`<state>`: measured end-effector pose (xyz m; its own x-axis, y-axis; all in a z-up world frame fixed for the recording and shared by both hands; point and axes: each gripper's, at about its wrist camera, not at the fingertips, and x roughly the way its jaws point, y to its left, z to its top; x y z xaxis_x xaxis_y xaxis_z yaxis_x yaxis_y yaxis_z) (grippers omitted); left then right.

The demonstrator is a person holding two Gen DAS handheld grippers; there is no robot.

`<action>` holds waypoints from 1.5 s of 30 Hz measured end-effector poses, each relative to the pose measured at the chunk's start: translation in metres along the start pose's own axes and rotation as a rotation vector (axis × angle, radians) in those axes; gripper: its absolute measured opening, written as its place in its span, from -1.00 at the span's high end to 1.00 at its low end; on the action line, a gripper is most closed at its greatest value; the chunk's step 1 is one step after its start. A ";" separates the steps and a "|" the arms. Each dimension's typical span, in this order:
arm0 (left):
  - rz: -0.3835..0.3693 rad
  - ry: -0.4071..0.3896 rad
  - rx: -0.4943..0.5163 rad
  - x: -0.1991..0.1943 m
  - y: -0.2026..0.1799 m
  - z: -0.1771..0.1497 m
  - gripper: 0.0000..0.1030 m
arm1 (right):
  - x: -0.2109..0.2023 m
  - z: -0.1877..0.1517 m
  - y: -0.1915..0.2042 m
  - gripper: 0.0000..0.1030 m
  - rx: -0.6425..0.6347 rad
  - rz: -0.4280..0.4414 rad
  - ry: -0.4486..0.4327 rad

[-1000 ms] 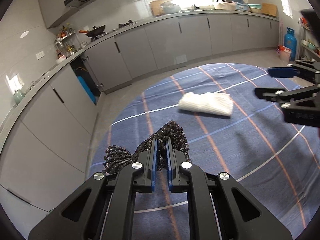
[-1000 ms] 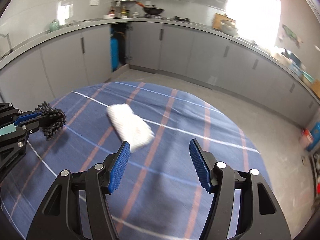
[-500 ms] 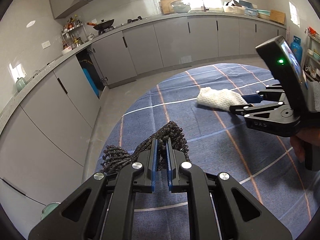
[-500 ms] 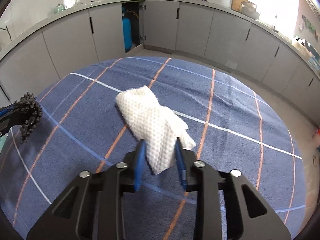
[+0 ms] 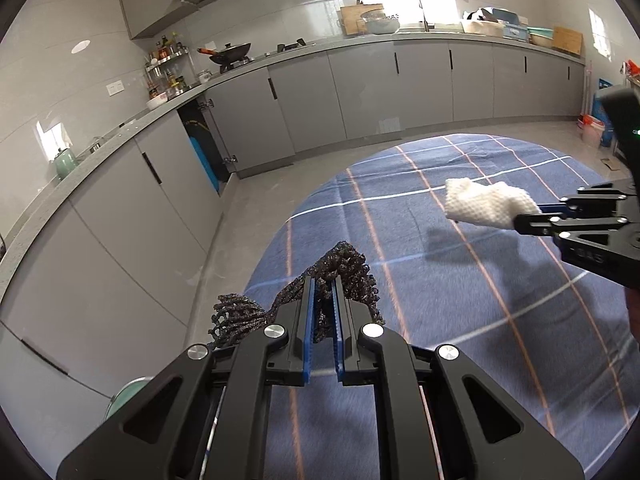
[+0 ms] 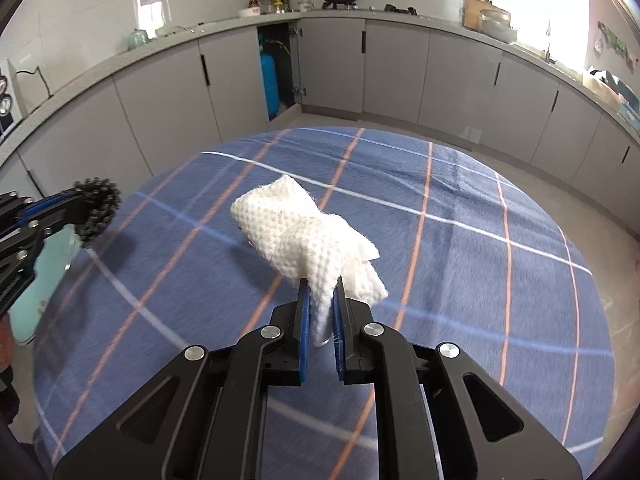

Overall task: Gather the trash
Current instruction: 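Carry the black scrubber and white cloth over the teal bin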

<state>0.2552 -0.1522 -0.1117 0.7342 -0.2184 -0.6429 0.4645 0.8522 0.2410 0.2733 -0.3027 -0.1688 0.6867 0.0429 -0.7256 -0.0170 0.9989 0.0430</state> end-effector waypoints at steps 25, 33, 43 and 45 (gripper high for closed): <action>0.007 -0.023 -0.017 -0.059 0.010 -0.044 0.83 | -0.054 -0.051 0.052 0.78 0.034 0.024 -0.035; 0.020 -0.033 -0.032 -0.074 0.020 -0.058 0.83 | -0.064 -0.057 0.066 0.78 0.025 0.009 -0.055; 0.041 -0.042 -0.045 -0.087 0.030 -0.071 0.83 | -0.073 -0.063 0.083 0.78 0.007 0.013 -0.063; 0.047 -0.044 -0.050 -0.088 0.033 -0.072 0.83 | -0.074 -0.063 0.086 0.78 0.002 0.015 -0.065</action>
<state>0.1700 -0.0709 -0.0993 0.7760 -0.1974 -0.5990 0.4049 0.8842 0.2331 0.1757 -0.2189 -0.1546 0.7325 0.0568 -0.6784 -0.0262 0.9981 0.0553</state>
